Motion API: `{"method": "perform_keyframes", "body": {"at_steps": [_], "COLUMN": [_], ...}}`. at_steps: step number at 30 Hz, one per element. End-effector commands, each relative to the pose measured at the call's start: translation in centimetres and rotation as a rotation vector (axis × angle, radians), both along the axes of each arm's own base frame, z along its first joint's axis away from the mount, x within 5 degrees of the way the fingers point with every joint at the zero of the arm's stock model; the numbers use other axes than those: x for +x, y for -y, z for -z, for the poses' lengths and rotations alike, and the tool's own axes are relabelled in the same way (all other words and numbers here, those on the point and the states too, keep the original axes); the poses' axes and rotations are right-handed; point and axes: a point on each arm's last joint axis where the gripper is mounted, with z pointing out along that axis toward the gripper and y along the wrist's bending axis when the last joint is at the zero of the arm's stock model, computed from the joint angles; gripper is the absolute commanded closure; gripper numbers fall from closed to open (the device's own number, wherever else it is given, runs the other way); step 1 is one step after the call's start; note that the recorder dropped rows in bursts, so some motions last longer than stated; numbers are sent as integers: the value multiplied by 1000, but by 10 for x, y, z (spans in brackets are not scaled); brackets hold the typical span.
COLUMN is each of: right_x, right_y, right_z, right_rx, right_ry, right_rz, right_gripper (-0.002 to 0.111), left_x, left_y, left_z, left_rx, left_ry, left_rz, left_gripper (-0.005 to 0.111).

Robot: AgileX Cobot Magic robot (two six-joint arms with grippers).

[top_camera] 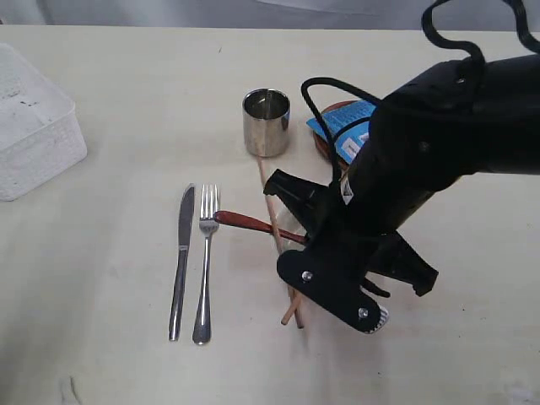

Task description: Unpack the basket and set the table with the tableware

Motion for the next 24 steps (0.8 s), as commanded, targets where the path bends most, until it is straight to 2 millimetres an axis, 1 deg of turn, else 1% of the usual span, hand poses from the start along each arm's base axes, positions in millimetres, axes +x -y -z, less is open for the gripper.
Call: {"method": "perform_keyframes", "body": {"at_steps": [1, 5, 9, 19, 24], "right_x": [0, 5, 7, 1, -2], "right_y": [2, 0, 3, 4, 10], "right_z": [-1, -3, -3, -15, -17], "right_rx": [6, 47, 22, 77, 16], "right_ry": [-6, 23, 48, 22, 20], "right_rz": [40, 103, 86, 120, 55], "right_gripper": [109, 109, 109, 109, 109], "left_x": [-1, -1, -1, -1, -1], "left_y": [-1, -1, -1, -1, -1], "left_z": [1, 1, 1, 1, 1], "left_rx": [2, 2, 2, 1, 1], "left_ry": [3, 3, 3, 4, 4], "left_rz": [-2, -2, -2, -1, -1], "left_gripper": [106, 106, 106, 106, 106]}}
